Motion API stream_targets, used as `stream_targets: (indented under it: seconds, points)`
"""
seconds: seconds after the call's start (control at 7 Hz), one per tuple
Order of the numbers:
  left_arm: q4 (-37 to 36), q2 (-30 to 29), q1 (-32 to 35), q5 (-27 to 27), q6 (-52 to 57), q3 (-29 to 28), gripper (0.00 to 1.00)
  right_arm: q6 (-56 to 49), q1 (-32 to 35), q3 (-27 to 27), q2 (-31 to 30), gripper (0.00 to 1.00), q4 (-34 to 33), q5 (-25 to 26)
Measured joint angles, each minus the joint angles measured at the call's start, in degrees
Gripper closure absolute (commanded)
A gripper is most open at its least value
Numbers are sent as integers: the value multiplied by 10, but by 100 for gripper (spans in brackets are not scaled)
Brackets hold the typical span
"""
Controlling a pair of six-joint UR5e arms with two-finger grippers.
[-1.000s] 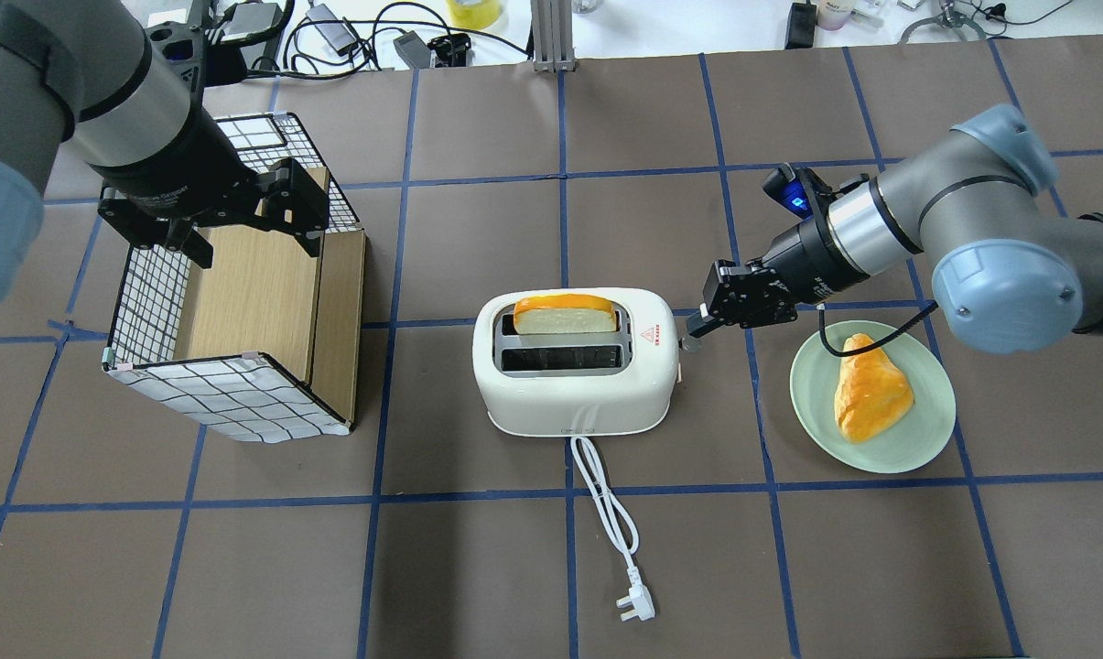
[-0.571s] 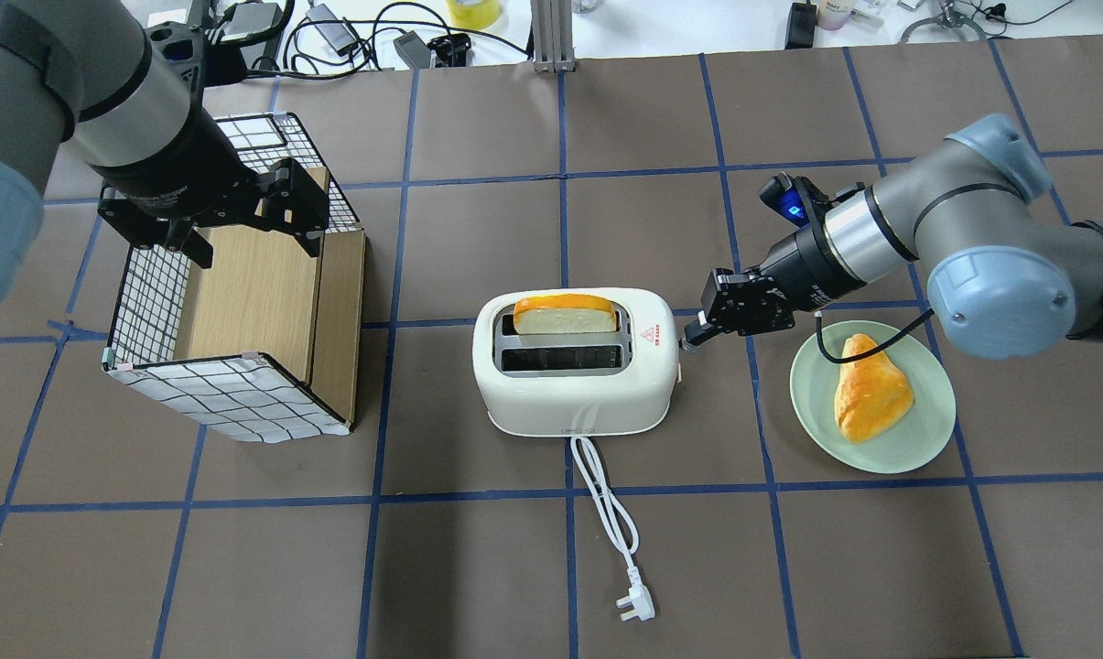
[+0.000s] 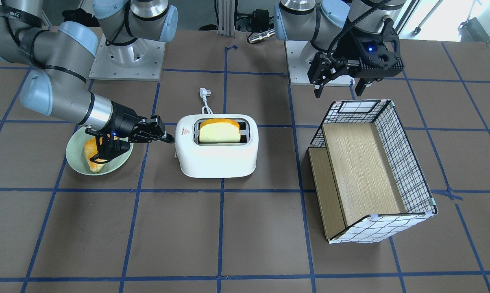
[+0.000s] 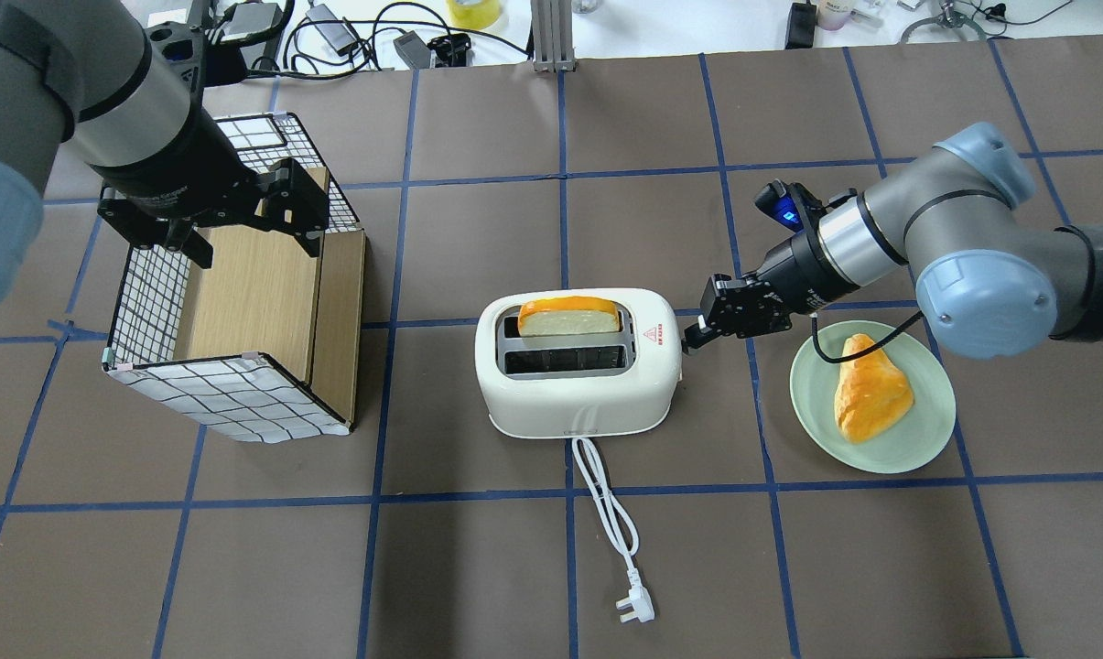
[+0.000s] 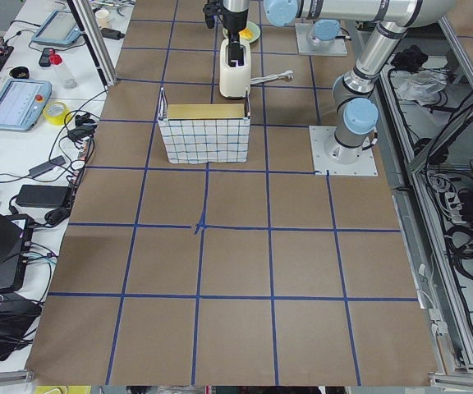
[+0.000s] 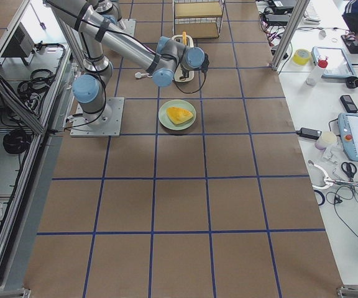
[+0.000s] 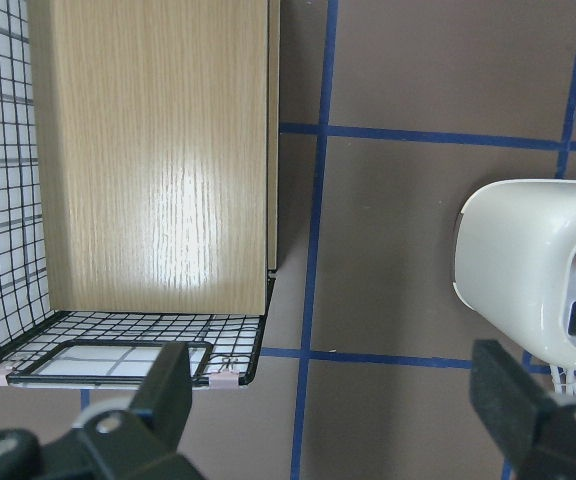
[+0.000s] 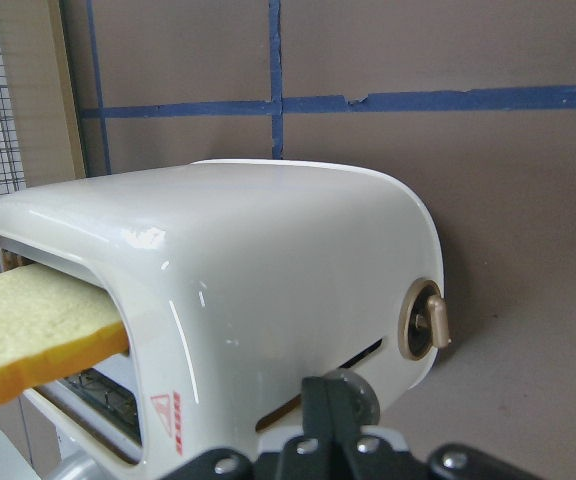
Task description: Press toaster with right arm
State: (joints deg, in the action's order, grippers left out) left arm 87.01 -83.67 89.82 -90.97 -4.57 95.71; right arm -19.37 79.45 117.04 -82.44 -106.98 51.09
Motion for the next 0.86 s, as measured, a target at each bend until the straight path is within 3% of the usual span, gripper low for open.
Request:
stream_targets:
  seconds: [0.86]
  points:
    - [0, 0, 0, 0, 0, 0, 0, -2, 0, 11, 12, 100, -31, 1]
